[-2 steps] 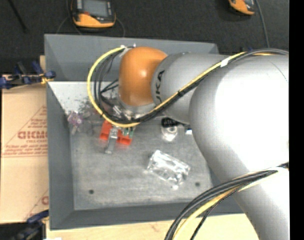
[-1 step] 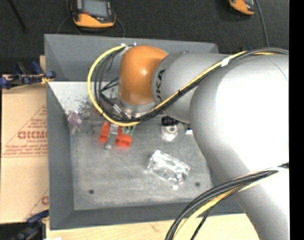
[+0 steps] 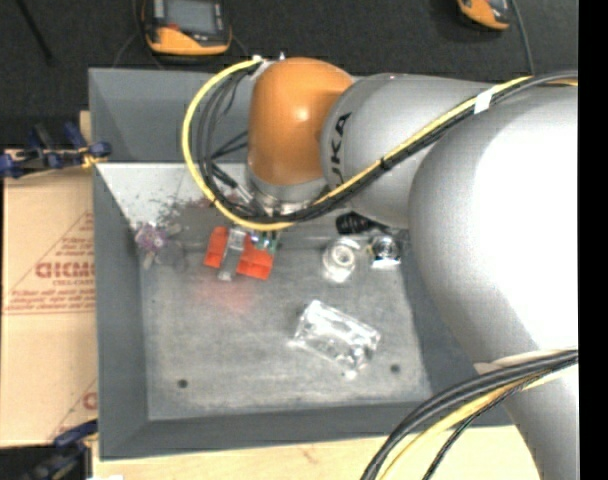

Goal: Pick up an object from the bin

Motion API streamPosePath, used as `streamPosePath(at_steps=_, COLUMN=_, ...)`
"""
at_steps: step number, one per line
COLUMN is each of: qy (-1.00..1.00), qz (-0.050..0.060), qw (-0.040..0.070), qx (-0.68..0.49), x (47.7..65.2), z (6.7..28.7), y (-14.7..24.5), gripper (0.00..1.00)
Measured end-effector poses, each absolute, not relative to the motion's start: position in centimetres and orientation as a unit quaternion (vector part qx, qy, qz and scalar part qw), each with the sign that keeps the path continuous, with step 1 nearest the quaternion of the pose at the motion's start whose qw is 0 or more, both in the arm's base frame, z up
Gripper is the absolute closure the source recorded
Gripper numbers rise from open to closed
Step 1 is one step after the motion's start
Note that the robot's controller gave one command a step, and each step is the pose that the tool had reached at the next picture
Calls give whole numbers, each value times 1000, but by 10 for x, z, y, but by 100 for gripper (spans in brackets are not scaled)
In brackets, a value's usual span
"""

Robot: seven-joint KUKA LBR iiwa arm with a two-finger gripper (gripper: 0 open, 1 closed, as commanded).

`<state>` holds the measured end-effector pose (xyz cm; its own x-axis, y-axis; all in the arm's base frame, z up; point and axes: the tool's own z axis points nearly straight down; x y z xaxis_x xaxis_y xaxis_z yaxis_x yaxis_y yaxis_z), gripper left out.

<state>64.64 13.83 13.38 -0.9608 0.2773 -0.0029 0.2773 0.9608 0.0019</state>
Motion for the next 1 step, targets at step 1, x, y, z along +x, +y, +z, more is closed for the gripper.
streamPosePath(at_steps=1, qy=989, qz=2, qw=6, qx=148, x=650, z=264, y=145, gripper=100)
